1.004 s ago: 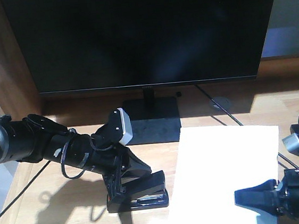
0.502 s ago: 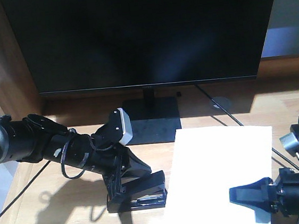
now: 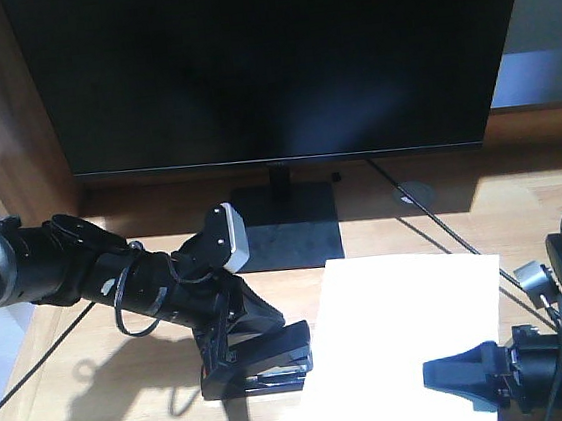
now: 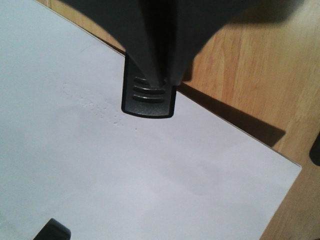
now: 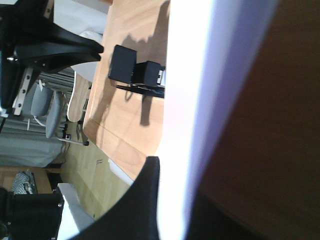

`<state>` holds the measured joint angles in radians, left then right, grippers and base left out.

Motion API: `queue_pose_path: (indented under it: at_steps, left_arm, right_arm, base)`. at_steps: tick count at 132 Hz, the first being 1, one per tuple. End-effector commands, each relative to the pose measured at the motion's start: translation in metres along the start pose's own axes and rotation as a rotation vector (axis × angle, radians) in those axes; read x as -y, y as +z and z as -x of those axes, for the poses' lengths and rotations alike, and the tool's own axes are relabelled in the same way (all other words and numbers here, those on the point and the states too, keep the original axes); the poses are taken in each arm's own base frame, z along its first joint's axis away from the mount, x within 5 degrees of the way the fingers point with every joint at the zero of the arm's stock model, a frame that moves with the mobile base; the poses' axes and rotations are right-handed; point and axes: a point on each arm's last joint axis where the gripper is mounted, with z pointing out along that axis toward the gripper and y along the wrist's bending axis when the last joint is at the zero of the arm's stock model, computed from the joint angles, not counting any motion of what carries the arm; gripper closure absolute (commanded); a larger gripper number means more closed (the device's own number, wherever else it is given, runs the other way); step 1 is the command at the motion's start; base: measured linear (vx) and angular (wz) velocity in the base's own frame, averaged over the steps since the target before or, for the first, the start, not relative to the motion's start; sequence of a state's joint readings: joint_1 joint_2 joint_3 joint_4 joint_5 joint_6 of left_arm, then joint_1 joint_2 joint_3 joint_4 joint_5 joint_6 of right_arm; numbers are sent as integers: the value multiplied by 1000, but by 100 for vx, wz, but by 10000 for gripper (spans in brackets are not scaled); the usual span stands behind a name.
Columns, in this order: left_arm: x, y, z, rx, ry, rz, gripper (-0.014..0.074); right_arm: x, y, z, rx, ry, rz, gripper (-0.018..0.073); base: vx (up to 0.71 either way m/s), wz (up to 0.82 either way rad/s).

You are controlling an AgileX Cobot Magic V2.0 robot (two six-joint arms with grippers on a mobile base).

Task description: Grab stapler and paper to desk for stapling

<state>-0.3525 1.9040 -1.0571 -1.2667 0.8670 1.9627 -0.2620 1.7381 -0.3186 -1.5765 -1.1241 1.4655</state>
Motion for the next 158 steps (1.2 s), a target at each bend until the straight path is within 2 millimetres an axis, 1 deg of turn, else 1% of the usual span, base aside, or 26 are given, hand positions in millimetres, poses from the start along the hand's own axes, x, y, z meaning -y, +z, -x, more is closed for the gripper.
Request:
queue_pose_path:
  at_steps: [1,15,39,62,72,86,96,107,121,158]
  left_arm:
    - [3,-12,23,85,21,7,603]
    - [3,-12,23,85,21,7,603]
    - [3,-12,23,85,21,7,603]
    - [3,-12,23,85,21,7,603]
    - [3,-12,23,85,21,7,603]
    - [3,-12,23,85,21,7,603]
    - [3,-12,23,85,21,7,603]
    - [3,-12,23,85,21,7,603]
    - [3,-12,23,85,21,7,603]
    - [3,-12,23,85,21,7,603]
  right_arm:
    - [-4,0,8,51,-13,72,562]
    - [1,3,9,41,18,95,562]
    - [3,6,17,35,43,170,562]
    - [8,9,20,-34,75,180,562]
    - [7,15,21,-64,61,191,562]
    - [2,29,23,-125,32,203,562]
    - [-2,39,28,-163,19,210,562]
    - [-5,46,34,-174,7,207,562]
    - [-4,46,41,-167,16,193,562]
    - [-3,47,42,-160,19,183,562]
  base:
    - [0,0]
    - [0,0]
    - [0,0]
    - [0,0]
    - [0,0]
    - [0,0]
    - [0,0]
    - [0,0]
    - [0,0]
    - [0,0]
